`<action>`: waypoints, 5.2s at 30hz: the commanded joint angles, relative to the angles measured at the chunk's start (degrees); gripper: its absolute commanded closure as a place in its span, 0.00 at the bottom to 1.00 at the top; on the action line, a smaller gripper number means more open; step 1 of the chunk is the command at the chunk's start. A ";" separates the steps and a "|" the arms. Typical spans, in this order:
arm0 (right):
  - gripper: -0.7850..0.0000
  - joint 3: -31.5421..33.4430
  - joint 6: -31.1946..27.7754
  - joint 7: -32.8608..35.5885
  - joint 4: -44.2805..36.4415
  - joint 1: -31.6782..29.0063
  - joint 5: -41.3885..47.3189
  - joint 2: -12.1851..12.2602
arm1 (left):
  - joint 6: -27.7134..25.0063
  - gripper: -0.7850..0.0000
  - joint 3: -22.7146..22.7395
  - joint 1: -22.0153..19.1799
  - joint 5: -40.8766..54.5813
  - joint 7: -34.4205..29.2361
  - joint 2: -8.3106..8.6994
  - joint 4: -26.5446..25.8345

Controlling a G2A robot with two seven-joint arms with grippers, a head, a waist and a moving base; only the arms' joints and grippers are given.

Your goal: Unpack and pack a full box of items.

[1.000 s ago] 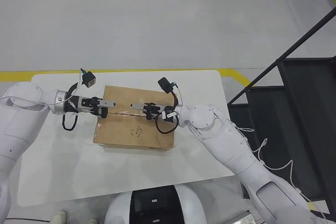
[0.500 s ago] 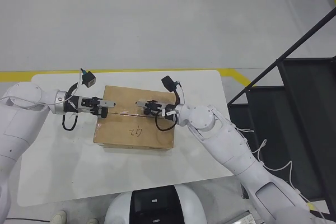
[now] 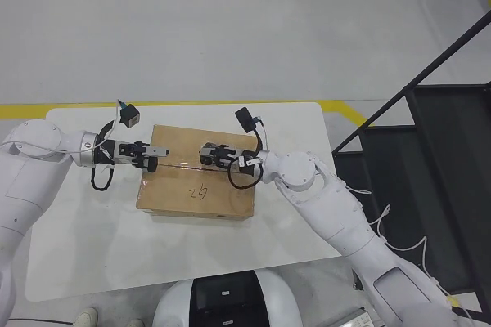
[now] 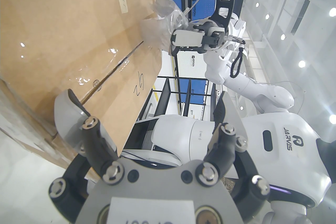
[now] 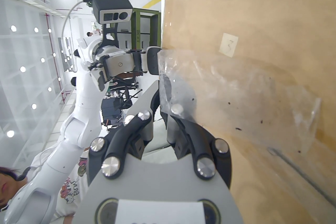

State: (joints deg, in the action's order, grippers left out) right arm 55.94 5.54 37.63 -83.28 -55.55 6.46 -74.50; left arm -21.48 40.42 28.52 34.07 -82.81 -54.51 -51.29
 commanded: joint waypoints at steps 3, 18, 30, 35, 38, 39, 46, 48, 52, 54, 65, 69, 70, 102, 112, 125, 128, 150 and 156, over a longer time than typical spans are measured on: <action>1.00 -0.17 -0.05 1.74 0.31 0.31 0.47 -0.04 | 0.00 0.00 0.00 0.00 0.00 0.00 0.00 0.00; 1.00 -5.78 0.79 2.34 4.39 3.30 -6.09 -1.22 | 0.00 0.00 0.00 0.00 0.00 0.00 0.00 0.00; 1.00 -7.82 1.66 2.82 6.07 4.69 -9.28 -1.90 | 0.00 0.00 0.00 0.00 0.00 0.00 0.00 0.00; 1.00 -8.19 1.28 2.63 6.45 4.90 -10.26 -2.11 | 0.00 0.00 0.00 0.00 0.00 0.00 0.00 0.00; 1.00 -8.52 0.84 2.78 5.16 4.07 -10.99 -2.10 | 0.00 0.00 0.00 0.00 0.00 0.00 0.00 0.00; 1.00 -8.78 0.94 2.73 4.54 3.76 -11.20 -2.14 | 0.00 0.00 0.00 0.00 0.00 0.00 0.00 0.00; 1.00 -7.87 0.32 1.19 3.34 2.52 -12.18 -2.02 | 0.00 0.00 0.00 0.00 0.00 0.00 0.00 0.00; 1.00 -6.63 -0.29 0.58 3.18 2.14 -11.60 -1.85 | 0.00 0.00 0.00 0.00 0.00 0.00 0.00 0.00; 1.00 -8.14 1.28 -1.89 3.19 4.46 -9.43 -3.06 | -1.15 0.00 2.91 0.61 2.02 3.99 0.61 0.22; 1.00 -9.07 1.34 -2.68 4.56 5.50 -8.72 -3.66 | -1.41 0.00 4.71 1.59 3.28 4.95 1.15 -0.21; 1.00 -9.85 0.36 -2.66 7.99 6.93 -7.79 -4.77 | -2.23 0.00 13.89 6.82 2.90 13.01 4.31 -0.73; 1.00 -9.63 0.14 -1.16 7.97 6.66 -8.11 -4.73 | 1.16 0.00 13.97 8.64 -1.12 13.76 4.78 -2.59; 1.00 -9.58 0.08 -0.97 7.97 6.61 -8.32 -4.72 | 2.14 0.00 13.70 9.03 -1.95 13.71 4.77 -2.99; 1.00 -7.72 -0.85 3.99 4.05 4.16 -11.13 -4.37 | 15.00 0.00 8.90 6.04 6.57 19.87 -2.96 19.34; 1.00 -7.17 -1.17 4.20 3.76 3.74 -12.07 -4.29 | 17.97 0.00 5.86 5.02 3.96 21.03 -6.26 23.09; 1.00 -8.38 -0.87 2.61 5.14 4.70 -14.11 -4.92 | 17.15 0.00 5.20 3.45 2.95 19.80 -9.04 27.82; 1.00 -8.91 -0.16 2.74 5.79 5.07 -14.31 -5.16 | 16.67 0.00 5.42 3.21 2.78 19.54 -9.38 28.52; 0.00 -10.01 1.82 2.70 6.35 6.28 -14.56 -6.36 | 14.91 0.00 7.42 2.64 0.49 17.99 -10.48 30.37; 0.00 -11.40 1.73 2.91 6.62 7.82 -14.93 -7.09 | 14.62 0.00 8.03 2.89 -0.08 17.75 -10.59 30.36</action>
State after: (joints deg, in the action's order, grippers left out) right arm 44.81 7.38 40.58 -76.72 -48.06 -8.43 -81.45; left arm -6.84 48.37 31.36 34.13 -65.00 -65.09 -20.92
